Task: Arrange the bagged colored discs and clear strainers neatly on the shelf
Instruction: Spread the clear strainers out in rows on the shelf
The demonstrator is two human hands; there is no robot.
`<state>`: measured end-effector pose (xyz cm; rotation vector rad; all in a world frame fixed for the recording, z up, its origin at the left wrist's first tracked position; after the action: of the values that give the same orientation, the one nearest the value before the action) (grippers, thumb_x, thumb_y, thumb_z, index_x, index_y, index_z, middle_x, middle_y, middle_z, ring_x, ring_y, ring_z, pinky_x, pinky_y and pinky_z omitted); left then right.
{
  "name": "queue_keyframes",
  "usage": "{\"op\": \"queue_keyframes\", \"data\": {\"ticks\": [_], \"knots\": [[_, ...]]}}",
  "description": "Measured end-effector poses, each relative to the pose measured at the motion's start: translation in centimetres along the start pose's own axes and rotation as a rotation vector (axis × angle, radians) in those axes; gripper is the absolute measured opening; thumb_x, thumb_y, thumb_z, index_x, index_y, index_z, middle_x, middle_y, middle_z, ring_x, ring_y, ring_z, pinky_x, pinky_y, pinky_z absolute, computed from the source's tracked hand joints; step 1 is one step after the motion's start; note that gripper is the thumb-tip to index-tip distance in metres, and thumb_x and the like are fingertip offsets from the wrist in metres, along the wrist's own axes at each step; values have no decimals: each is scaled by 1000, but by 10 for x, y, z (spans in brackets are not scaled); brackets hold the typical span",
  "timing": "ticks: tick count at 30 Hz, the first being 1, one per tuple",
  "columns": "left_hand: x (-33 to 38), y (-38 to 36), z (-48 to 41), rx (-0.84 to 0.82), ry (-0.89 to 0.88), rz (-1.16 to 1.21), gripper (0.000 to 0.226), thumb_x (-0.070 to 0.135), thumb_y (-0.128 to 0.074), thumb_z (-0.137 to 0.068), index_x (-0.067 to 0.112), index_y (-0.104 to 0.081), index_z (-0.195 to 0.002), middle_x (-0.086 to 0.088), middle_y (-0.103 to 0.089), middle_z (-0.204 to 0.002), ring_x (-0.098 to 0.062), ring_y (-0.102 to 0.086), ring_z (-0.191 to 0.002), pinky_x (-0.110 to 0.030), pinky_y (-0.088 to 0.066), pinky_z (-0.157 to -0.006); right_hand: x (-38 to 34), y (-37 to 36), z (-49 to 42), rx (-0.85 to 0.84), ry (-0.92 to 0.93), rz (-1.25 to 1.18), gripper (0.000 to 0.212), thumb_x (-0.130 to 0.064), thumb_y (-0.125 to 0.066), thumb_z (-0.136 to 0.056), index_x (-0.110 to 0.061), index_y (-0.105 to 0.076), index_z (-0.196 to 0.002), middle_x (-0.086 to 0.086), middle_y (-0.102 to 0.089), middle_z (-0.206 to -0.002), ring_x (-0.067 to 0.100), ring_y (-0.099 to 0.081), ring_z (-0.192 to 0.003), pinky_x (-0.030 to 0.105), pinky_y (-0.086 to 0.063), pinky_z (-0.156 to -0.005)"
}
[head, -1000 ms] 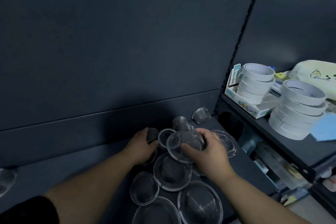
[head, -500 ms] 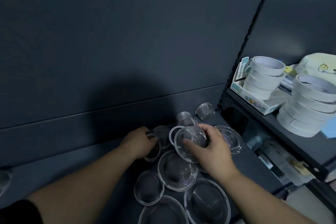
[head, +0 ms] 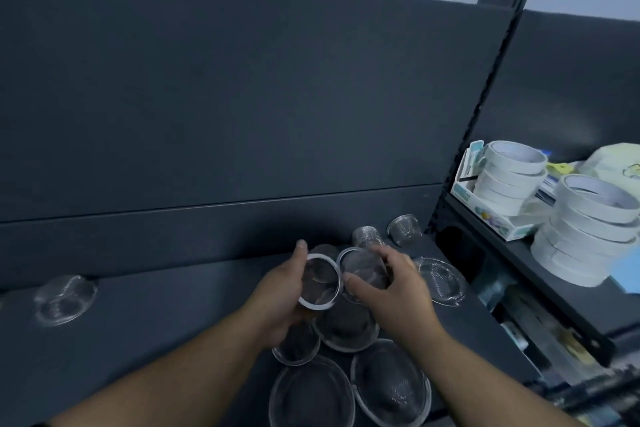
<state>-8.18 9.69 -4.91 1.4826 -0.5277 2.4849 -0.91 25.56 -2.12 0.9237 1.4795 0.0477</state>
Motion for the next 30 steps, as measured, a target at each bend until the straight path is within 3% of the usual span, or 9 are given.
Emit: {"op": "queue_keyframes", "data": {"ticks": [3,7,10,15,18,21,24,28,30], "knots": [[-4,7,18,71,30,175,42,40,-45,-98,5,-68,-101,-15,-74,-95,-29,-70,-81,-37,-58,-65,-6,-1,8,-22,49,6,54,-43,-82,-65,-33,-59,-113,-13,-56,-107,7,-56,-100,27,-49,-91],[-7,6,45,23,-24,162,19,19,-52,-90,9,-68,-89,-11,-68,-82,-20,-61,-70,-29,-47,-63,-9,-7,20,-120,79,-63,49,-31,-84,-69,-29,-56,-109,-22,-56,-97,-13,-53,-86,-1,-38,-70],[-16,4,62,-3,-31,212,27,21,-46,-95,12,-68,-82,-5,-68,-73,-13,-62,-62,-26,-47,-63,-8,-14,30,-192,84,-108,56,-29,-85,-66,-27,-56,-114,-18,-62,-97,-13,-56,-85,1,-40,-69],[-32,30,78,158,-22,314,19,25,-59,-91,8,-69,-89,-6,-72,-74,-13,-67,-58,-21,-54,-52,-5,-31,39,-328,69,-116,75,-17,-88,-58,-29,-52,-123,-3,-65,-106,3,-64,-85,14,-52,-76],[-34,57,88,246,-54,276,14,25,-63,-89,12,-69,-92,-1,-71,-72,-8,-65,-56,-17,-52,-50,-10,-43,45,-366,87,-38,89,-33,-82,-50,-26,-49,-132,-5,-63,-107,7,-65,-92,31,-56,-86],[-38,88,96,300,-78,186,25,28,-67,-86,7,-68,-99,-6,-70,-75,-16,-62,-61,-22,-49,-58,-23,-59,52,-366,91,-43,78,-34,-84,-53,-25,-56,-126,-6,-64,-108,9,-63,-97,30,-52,-90],[-42,122,106,346,-70,151,50,36,-72,-81,-4,-65,-108,-21,-72,-95,-29,-63,-79,-35,-47,-74,-42,-77,59,-342,90,-86,57,-33,-85,-60,-32,-58,-111,-14,-64,-99,-2,-60,-89,14,-46,-77],[-42,172,120,387,-70,131,47,39,-74,-78,3,-65,-108,-20,-72,-96,-27,-65,-71,-26,-49,-55,-67,-110,70,-358,88,-105,50,-42,-83,-60,-37,-58,-103,-17,-65,-96,-1,-61,-91,21,-49,-82],[-41,203,130,427,-78,81,50,42,-76,-75,5,-66,-107,-17,-73,-94,-26,-65,-72,-27,-47,-58,-84,-132,79,-375,84,-100,48,-40,-83,-64,-35,-59,-105,-16,-64,-97,-1,-60,-89,17,-46,-79]]}}
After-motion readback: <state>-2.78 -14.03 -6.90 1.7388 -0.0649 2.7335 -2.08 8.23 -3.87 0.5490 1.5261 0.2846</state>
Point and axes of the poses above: each hand's wrist, its own z-axis away from the middle knuckle, its own y-axis out of the back of the hand, x = y × z, the point moved 5 cm from there along -z, towards the middle knuckle
